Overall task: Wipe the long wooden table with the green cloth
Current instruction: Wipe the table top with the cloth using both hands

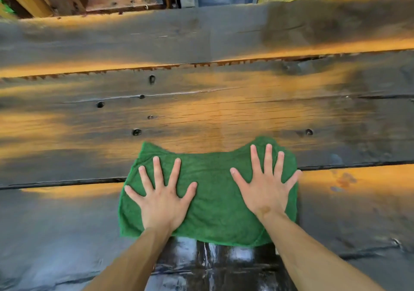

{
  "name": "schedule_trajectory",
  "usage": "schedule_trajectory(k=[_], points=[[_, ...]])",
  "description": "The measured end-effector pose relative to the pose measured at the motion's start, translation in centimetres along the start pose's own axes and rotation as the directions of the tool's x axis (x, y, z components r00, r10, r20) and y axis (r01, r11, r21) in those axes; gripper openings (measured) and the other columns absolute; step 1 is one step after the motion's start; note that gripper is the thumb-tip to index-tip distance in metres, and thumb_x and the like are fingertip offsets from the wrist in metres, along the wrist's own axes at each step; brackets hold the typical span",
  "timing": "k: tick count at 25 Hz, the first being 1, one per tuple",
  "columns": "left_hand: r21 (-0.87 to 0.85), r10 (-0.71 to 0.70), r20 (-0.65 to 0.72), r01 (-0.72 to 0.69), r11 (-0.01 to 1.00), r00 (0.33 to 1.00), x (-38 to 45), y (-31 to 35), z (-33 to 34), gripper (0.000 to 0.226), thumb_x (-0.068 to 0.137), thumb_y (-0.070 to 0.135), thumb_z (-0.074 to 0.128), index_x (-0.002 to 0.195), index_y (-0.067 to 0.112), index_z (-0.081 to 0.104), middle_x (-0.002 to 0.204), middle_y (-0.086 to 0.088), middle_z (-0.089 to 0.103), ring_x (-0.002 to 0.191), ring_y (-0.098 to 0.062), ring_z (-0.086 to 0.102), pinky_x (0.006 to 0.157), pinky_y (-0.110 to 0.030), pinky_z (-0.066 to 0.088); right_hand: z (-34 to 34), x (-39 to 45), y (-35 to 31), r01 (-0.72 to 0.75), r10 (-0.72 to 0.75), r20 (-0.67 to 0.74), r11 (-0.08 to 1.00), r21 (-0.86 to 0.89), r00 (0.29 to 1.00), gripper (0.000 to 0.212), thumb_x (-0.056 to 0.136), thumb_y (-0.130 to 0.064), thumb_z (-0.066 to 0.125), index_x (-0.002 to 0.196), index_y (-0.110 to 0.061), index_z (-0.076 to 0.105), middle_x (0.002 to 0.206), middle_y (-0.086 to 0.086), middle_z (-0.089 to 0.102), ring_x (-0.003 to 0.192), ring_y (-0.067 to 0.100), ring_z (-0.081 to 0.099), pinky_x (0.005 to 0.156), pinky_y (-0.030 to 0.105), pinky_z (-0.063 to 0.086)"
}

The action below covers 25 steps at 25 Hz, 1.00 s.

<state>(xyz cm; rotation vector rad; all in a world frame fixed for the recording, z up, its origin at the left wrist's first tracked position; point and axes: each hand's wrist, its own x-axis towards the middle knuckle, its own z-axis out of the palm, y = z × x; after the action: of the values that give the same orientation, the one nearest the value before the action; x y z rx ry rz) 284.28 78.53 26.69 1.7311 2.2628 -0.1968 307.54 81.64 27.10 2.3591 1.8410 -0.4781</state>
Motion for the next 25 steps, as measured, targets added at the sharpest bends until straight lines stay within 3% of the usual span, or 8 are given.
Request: schedule_trajectory(k=[11,19,25], points=[[0.003,-0.010,-0.065,0.010,1.000,0.998,20.4,6.4,-5.3,0.076,0.083,0.089,0.005,0.149,0.061,-0.018,0.167,0.004,-0.025,0.153,-0.037,-0.019,0.113,-0.076,-0.006,-5.4,21.7,-5.0,0.066,-0.066,-0.066,0.998,-0.001,0.996,0.087,0.081,-0.089,-0.001,0.154,-0.045,-0.020,0.165,-0.004,-0.026,0.151,0.028,-0.023,0.111,0.075,-0.009],[0.003,0.066,-0.149,-0.066,0.998,0.987,36.1,10.2,-9.8,0.073,0.085,0.088,0.008,0.152,0.061,-0.006,0.167,0.005,-0.025,0.154,-0.039,-0.016,0.114,-0.075,-0.006,-9.4,36.2,-9.5,0.030,-0.030,-0.164,1.000,-0.005,0.986,0.085,0.086,-0.086,0.008,0.158,-0.043,-0.007,0.168,-0.004,-0.014,0.154,0.027,-0.015,0.111,0.075,-0.009],[-0.033,0.083,-0.154,-0.089,0.995,0.985,48.2,13.9,-13.4,0.074,0.085,0.088,0.015,0.153,0.061,0.001,0.169,0.005,-0.019,0.154,-0.041,-0.014,0.113,-0.075,-0.009,-12.9,47.7,-12.1,0.007,-0.006,-0.136,1.000,0.009,0.991,0.087,0.083,-0.087,0.009,0.157,-0.044,-0.006,0.168,-0.004,-0.015,0.154,0.029,-0.014,0.111,0.075,-0.009]])
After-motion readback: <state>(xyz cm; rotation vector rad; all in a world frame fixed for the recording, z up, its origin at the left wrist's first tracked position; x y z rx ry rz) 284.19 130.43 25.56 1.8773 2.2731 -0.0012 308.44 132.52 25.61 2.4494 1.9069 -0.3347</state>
